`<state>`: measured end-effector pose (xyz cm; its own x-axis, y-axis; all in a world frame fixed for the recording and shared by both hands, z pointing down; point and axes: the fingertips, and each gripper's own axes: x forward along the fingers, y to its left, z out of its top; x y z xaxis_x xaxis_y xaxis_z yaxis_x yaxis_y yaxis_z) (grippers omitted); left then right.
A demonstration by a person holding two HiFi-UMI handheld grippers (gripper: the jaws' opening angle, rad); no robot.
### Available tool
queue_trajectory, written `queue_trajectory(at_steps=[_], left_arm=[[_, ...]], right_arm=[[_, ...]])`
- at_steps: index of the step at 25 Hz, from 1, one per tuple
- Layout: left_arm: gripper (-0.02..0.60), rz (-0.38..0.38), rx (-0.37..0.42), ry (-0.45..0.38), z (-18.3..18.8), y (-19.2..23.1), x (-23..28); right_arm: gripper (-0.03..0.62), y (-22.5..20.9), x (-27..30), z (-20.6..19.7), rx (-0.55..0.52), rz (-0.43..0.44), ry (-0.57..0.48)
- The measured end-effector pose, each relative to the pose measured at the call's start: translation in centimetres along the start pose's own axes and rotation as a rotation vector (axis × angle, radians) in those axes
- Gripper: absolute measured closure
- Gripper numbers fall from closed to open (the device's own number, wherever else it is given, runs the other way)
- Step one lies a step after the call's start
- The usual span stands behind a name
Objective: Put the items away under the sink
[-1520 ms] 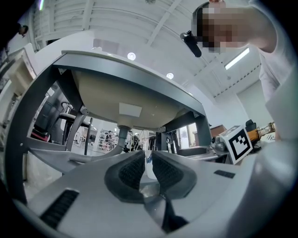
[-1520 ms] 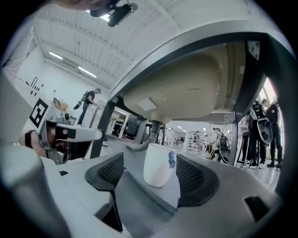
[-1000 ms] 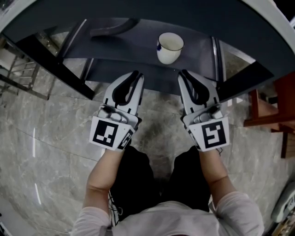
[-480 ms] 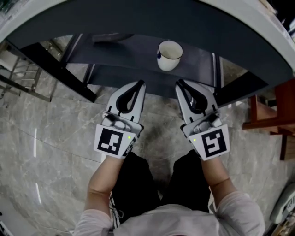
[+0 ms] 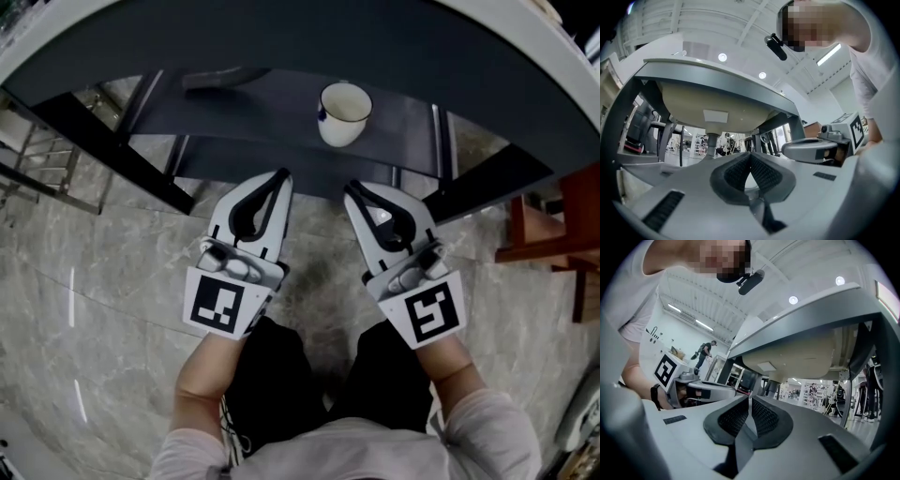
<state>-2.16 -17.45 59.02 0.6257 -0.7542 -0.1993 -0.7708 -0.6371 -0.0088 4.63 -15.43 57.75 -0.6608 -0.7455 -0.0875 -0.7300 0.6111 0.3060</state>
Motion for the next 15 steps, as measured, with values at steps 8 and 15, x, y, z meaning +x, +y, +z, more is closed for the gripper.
queue_trajectory(at_steps=[8, 15], left_arm=[[0.580, -0.050, -0.055, 0.015, 2.2, -1.1, 0.9], [0.579, 0.024, -0.067, 0.087, 7.9, -0.5, -0.5]], right_arm=[[0.546, 2.9, -0.6, 2.3, 0.029, 0.111, 0.113], [0.547, 2.3, 0.1, 10.4, 0.086, 0.101, 0.076]])
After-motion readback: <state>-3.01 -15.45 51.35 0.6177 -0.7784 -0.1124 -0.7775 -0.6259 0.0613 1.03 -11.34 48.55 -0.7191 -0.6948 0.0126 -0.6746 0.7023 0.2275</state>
